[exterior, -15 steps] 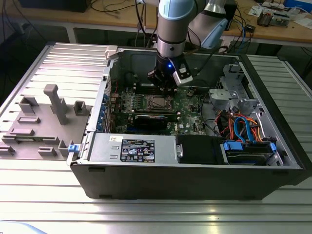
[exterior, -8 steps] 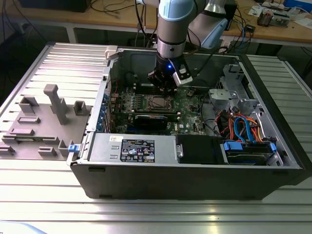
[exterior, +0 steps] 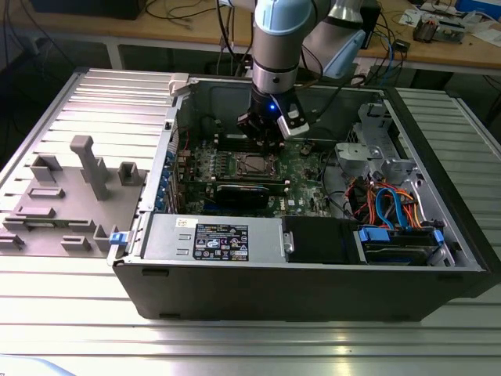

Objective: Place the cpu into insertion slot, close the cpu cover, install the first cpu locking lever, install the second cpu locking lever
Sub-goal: 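Install the first cpu locking lever, then install the second cpu locking lever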

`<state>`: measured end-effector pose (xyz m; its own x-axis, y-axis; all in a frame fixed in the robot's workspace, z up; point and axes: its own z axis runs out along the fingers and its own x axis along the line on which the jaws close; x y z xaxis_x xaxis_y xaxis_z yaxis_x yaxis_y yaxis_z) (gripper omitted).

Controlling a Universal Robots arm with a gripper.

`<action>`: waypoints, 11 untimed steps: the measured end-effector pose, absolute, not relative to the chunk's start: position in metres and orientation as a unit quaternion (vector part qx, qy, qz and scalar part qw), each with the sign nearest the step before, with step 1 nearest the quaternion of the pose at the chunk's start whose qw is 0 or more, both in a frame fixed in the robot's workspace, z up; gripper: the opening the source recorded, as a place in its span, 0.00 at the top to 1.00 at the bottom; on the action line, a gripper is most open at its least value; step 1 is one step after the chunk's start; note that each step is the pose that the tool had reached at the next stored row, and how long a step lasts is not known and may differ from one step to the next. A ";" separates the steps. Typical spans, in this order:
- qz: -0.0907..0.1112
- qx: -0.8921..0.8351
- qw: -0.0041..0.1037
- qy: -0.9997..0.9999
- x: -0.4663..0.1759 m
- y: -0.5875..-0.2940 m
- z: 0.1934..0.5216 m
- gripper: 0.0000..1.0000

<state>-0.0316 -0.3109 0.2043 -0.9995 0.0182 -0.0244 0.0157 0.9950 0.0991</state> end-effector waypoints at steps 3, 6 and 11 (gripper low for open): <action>0.050 0.008 0.013 0.999 -0.032 -0.311 0.206 0.89; 0.050 0.008 0.013 0.999 -0.032 -0.314 0.206 0.89; 0.049 0.008 0.013 0.999 -0.032 -0.315 0.206 0.89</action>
<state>-0.0316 -0.3146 0.2058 -0.9995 0.0182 -0.0244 0.0157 0.9950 0.0991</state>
